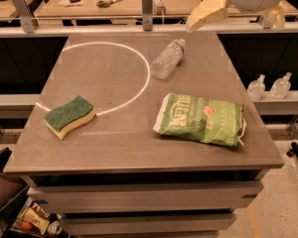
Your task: Place water bottle upright
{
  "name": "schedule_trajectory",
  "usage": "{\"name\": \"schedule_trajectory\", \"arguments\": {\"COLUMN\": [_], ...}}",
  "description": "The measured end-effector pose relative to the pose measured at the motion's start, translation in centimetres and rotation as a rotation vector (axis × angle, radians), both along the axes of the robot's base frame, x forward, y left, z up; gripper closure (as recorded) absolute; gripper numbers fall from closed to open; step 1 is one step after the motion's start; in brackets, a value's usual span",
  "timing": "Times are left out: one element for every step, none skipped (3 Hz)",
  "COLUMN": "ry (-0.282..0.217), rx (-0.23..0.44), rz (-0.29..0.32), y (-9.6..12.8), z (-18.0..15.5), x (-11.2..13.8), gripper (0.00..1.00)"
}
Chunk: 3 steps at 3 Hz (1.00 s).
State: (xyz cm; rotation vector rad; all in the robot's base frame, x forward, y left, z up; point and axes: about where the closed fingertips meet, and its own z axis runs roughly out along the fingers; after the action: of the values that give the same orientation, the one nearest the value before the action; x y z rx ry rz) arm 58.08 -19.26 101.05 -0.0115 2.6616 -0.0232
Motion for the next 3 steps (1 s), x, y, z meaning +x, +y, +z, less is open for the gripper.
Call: {"name": "schedule_trajectory", "arguments": {"ry": [0.045, 0.051, 0.035], "rx": [0.044, 0.133, 0.201], "rz": [-0.129, -0.216, -0.235], "y": [1.8, 3.7, 4.5], "z": [-1.7, -3.4, -4.2], "x": [1.5, 3.8, 6.0], "gripper": [0.00, 0.00, 0.00]}}
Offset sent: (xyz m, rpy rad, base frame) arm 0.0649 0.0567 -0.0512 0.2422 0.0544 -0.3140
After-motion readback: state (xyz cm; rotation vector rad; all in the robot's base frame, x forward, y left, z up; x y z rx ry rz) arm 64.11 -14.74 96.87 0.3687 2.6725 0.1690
